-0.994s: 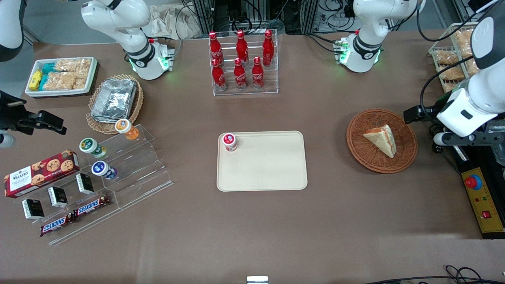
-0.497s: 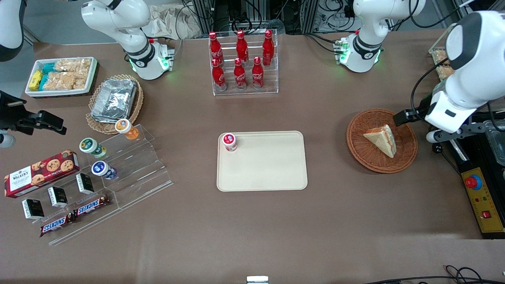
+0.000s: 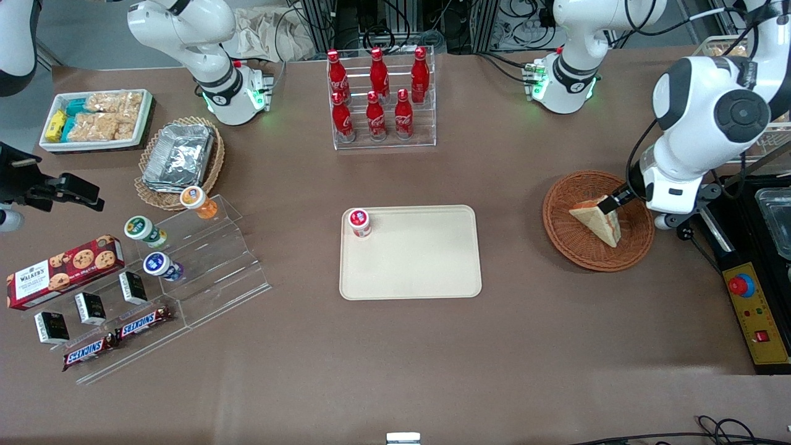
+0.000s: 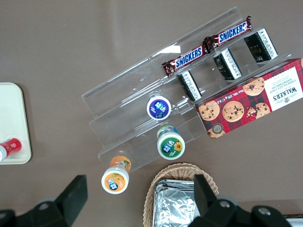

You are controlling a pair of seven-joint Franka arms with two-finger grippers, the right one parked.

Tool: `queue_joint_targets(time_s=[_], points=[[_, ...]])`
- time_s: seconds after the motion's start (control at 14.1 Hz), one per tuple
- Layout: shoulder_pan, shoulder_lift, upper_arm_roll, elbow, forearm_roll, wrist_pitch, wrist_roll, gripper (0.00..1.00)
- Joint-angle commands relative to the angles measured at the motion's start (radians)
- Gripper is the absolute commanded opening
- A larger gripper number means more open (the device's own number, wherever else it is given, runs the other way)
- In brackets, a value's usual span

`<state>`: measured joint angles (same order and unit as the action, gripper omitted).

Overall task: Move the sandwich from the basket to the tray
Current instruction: 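Lower the open left gripper onto the wrapped sandwich in the basket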

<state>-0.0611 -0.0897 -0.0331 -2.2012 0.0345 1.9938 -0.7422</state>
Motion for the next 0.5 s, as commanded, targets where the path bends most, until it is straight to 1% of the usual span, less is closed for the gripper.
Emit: queue_joint_targets(time_s=[0.0,0.21,0.43], points=[[0.001,-0.035,-0.002,-0.080,0.042,0.057,-0.100,1.00],[0.004,-0.009,0.001,-0.130,0.042,0.141,-0.146,1.00],[0.006,0.059,0.004,-0.143,0.042,0.189,-0.204,1.00]])
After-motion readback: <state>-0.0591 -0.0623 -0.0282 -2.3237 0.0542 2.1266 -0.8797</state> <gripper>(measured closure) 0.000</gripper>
